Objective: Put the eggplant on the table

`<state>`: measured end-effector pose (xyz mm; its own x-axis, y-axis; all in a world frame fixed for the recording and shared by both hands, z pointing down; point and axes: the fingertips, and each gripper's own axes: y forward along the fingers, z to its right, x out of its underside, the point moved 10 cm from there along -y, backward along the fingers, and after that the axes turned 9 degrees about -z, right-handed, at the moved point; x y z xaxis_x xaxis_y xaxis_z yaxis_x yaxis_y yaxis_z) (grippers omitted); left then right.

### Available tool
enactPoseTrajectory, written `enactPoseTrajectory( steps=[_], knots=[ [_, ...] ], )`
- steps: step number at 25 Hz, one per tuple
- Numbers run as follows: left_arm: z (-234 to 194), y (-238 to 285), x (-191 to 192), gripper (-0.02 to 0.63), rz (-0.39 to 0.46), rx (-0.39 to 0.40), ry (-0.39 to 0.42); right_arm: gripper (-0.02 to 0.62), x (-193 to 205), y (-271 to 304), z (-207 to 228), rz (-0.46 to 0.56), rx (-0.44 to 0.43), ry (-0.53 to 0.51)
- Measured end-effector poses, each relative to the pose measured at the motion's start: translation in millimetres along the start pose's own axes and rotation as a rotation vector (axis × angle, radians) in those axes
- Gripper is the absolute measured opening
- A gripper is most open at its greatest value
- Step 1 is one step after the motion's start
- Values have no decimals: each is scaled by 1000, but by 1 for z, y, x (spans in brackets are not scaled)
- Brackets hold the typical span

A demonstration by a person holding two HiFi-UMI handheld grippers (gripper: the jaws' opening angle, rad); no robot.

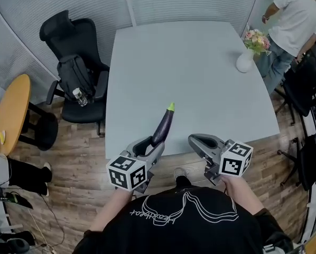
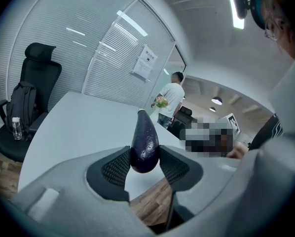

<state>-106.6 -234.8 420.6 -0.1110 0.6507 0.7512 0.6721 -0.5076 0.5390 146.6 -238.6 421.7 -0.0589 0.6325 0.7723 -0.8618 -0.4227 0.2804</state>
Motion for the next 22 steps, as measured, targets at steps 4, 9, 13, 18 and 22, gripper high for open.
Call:
enactPoseTrajectory(
  steps=[4, 9, 13, 18, 22],
  knots=[
    [-12, 27, -3, 192, -23, -15, -26, 9, -8, 0, 26, -20, 11, 16],
    [-22, 57, -7, 192, -47, -33, -56, 9, -16, -1, 55, -30, 0, 37],
    [-29, 78, -7, 192, -59, -56, -66, 9, -20, -2, 74, -42, -4, 39],
    [-37, 104, -1, 192, -93, -95, -75, 9, -21, -5, 97, -62, 1, 51],
    [-49, 123, 5, 192, -129, -126, -92, 9, -22, -5, 110, -74, -4, 62]
  ],
)
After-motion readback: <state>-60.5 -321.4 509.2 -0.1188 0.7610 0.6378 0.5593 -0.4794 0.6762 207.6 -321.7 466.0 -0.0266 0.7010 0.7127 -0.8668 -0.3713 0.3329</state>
